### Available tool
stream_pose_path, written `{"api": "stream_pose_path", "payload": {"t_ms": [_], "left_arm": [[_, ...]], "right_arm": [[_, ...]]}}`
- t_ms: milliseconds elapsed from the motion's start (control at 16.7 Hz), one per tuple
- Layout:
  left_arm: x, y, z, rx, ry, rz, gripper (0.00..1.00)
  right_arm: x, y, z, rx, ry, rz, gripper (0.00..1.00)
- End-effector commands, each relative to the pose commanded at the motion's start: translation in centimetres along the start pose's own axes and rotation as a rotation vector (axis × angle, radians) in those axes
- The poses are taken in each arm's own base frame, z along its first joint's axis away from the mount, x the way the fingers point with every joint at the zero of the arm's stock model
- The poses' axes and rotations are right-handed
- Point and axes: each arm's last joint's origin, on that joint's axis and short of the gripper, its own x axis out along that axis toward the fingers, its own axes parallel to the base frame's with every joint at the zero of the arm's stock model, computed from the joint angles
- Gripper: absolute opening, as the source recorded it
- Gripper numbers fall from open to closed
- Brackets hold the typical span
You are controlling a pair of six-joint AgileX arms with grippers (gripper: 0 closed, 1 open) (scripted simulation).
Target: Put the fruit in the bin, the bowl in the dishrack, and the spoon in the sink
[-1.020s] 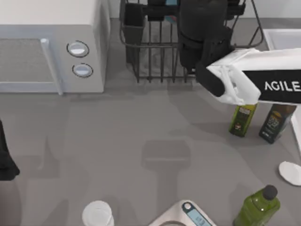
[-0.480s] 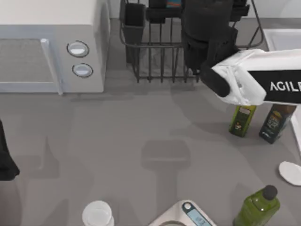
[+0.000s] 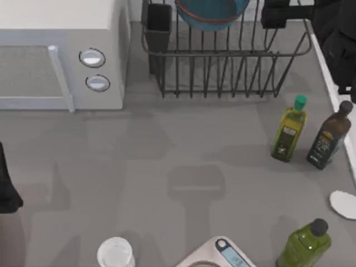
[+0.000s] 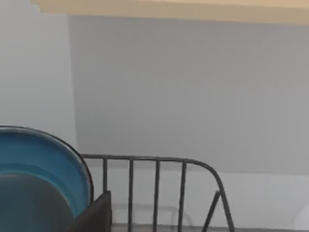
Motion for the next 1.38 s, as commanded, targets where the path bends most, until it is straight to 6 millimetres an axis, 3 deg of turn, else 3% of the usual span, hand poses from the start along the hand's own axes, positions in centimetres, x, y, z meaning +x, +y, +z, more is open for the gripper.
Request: {"api": "stream_pose_path", "payload": {"t_ms": [180, 300, 480, 600, 780, 960, 1080, 1380], "left_arm": [[0.0, 0.0, 0.0, 0.000, 0.000, 0.000, 1.00], [0.0, 0.0, 0.0, 0.000, 0.000, 0.000, 1.00], [0.0, 0.0, 0.0, 0.000, 0.000, 0.000, 1.00], [0.0, 0.0, 0.0, 0.000, 0.000, 0.000, 1.00], [0.0, 0.0, 0.0, 0.000, 0.000, 0.000, 1.00], [0.0, 0.0, 0.0, 0.000, 0.000, 0.000, 1.00], [0.0, 0.0, 0.0, 0.000, 0.000, 0.000, 1.00], [0.0, 0.0, 0.0, 0.000, 0.000, 0.000, 1.00]], "right_arm": [[-6.2, -5.2, 2.4, 0.036, -0.072, 0.000, 1.00], [-11.1, -8.2, 2.6, 0.059, -0.139, -0.001, 1.00], [-17.1, -11.4, 0.0, 0.072, -0.211, -0.002, 1.00], [-19.3, -12.5, -3.2, 0.065, -0.212, 0.000, 1.00], [-20.6, -13.3, -8.3, 0.049, -0.162, 0.002, 1.00], [-20.7, -13.7, -12.1, 0.043, -0.100, 0.007, 1.00], [-20.7, -13.9, -13.1, 0.043, -0.077, 0.008, 1.00], [-20.6, -13.9, -13.1, 0.043, -0.075, 0.009, 1.00]]}}
